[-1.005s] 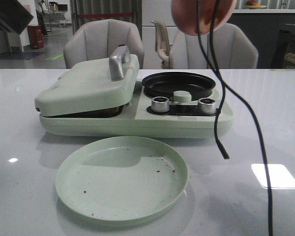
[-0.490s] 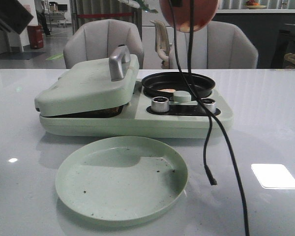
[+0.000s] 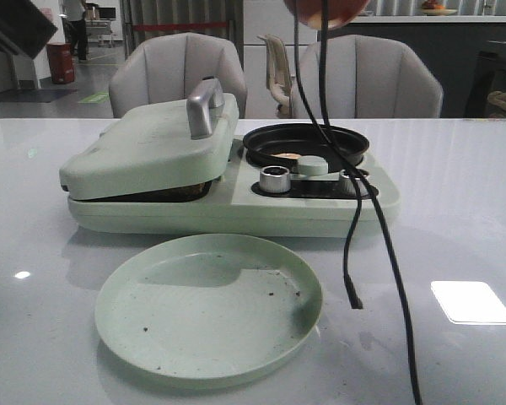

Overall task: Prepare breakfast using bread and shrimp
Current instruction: 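Lift the pink bowl with the right gripper and tip shrimp into the pan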

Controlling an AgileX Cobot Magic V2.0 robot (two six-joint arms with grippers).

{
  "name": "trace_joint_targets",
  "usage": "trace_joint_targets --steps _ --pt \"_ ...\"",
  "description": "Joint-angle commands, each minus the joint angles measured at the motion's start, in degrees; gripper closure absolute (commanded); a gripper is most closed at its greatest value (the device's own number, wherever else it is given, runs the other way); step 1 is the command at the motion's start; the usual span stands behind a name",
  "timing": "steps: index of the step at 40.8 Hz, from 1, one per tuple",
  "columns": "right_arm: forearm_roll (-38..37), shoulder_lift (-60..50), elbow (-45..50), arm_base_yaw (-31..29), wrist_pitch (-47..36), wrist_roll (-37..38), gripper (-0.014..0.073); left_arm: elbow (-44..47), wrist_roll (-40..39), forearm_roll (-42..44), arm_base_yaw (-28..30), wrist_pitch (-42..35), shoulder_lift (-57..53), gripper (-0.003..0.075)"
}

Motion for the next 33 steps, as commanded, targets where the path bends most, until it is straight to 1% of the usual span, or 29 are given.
trace_joint_targets --steps 1,6,15,18,21,23,33 --pt "-5.7 -4.6 -2.1 -0.1 1.6 0.5 0.0550 -1.5 -0.4 -0.4 -0.4 -3.8 -1.0 0.0620" --pt "-5.7 -5.4 -2.7 0.4 3.6 -1.5 0.0550 -1.5 -0.4 -0.4 -0.4 -3.8 -1.0 0.0620" --pt "-5.4 -6.7 -5.1 0.4 4.0 -1.4 0.0550 -1.5 -0.4 -0.4 -0.4 -3.8 -1.0 0.0620" --pt "-2.6 -6.2 -5.1 0.3 4.2 -1.4 0.0550 -1.5 -0.4 -0.4 -0.4 -3.8 -1.0 0.0620" --pt "2.5 -5.4 -4.5 0.3 4.2 -1.4 0.0550 -1.5 -0.4 -0.4 -0.4 -3.8 -1.0 0.0620" --pt "4.0 -4.6 -4.1 0.3 4.2 -1.4 0.0550 -1.5 -0.4 -0.4 -0.4 -3.8 -1.0 0.0620" --pt "-3.3 -3.7 -3.2 0.3 4.1 -1.4 0.0550 -1.5 -0.4 -0.4 -0.4 -3.8 -1.0 0.0620"
